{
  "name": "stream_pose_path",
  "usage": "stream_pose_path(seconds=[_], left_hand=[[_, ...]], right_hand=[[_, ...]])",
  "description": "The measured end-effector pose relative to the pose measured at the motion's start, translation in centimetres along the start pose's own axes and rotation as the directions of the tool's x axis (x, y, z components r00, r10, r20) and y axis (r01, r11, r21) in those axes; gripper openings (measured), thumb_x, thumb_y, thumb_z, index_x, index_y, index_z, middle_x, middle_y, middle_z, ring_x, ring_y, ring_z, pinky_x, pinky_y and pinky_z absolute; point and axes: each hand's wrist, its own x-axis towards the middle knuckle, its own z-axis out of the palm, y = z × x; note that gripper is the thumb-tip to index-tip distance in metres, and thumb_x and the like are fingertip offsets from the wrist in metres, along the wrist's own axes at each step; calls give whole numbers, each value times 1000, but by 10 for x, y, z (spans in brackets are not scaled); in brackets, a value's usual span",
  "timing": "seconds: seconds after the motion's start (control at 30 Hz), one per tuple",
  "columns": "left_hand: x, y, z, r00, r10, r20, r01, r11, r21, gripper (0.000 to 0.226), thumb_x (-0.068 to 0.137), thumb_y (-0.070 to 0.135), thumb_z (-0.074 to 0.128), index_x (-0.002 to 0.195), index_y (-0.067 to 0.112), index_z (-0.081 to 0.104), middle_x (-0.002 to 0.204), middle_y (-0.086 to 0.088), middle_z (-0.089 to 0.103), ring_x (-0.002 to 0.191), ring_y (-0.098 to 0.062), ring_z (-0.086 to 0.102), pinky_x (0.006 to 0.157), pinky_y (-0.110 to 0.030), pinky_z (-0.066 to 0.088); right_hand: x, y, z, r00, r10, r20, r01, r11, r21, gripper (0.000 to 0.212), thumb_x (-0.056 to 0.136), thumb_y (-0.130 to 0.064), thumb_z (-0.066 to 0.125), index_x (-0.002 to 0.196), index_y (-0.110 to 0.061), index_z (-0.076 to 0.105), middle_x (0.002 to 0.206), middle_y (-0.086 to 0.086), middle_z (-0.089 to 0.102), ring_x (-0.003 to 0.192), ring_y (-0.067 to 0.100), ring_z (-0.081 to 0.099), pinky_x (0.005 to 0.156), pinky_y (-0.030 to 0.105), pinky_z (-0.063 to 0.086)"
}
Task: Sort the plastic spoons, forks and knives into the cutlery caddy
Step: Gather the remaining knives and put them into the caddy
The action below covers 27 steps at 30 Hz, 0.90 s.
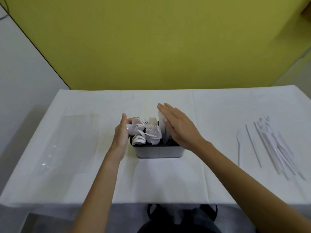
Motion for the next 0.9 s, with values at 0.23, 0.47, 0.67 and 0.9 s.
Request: stream_pose_path(seconds=[0.23,0.47,0.67,0.9], left_hand=[[3,46,6,958,259,-124,-246,963,108,45,103,41,26,106,14,62,112,-7,68,115,-13,57,97,-24,35],[-14,93,103,871,487,65,-483,824,296,27,100,33,40,104,21,64,107,9,65,100,-1,55,80,-2,36],[-27,78,226,842,437,316,-529,782,328,16,96,28,49,99,21,64,102,10,65,93,1,57,75,-4,39],[-25,-33,339,895,-169,413,-260,554,790,65,90,56,47,133,8,42,135,-9,45,120,-29,51,98,-39,43]], right_hand=[[-7,0,-27,991,132,-4,-127,959,252,56,100,-38,22,152,-18,15,160,-6,13,148,7,3,119,26,0],[-81,77,-69,849,495,-186,-399,830,389,51,102,-36,32,149,-16,29,156,-2,29,144,8,22,119,31,17],[-176,155,-95,643,709,-288,-635,705,316,42,100,-24,43,138,-7,43,143,6,47,134,17,40,106,22,26],[-247,229,-122,377,913,-158,-915,393,88,61,92,-42,56,138,-7,40,141,15,43,127,33,42,99,42,39]])
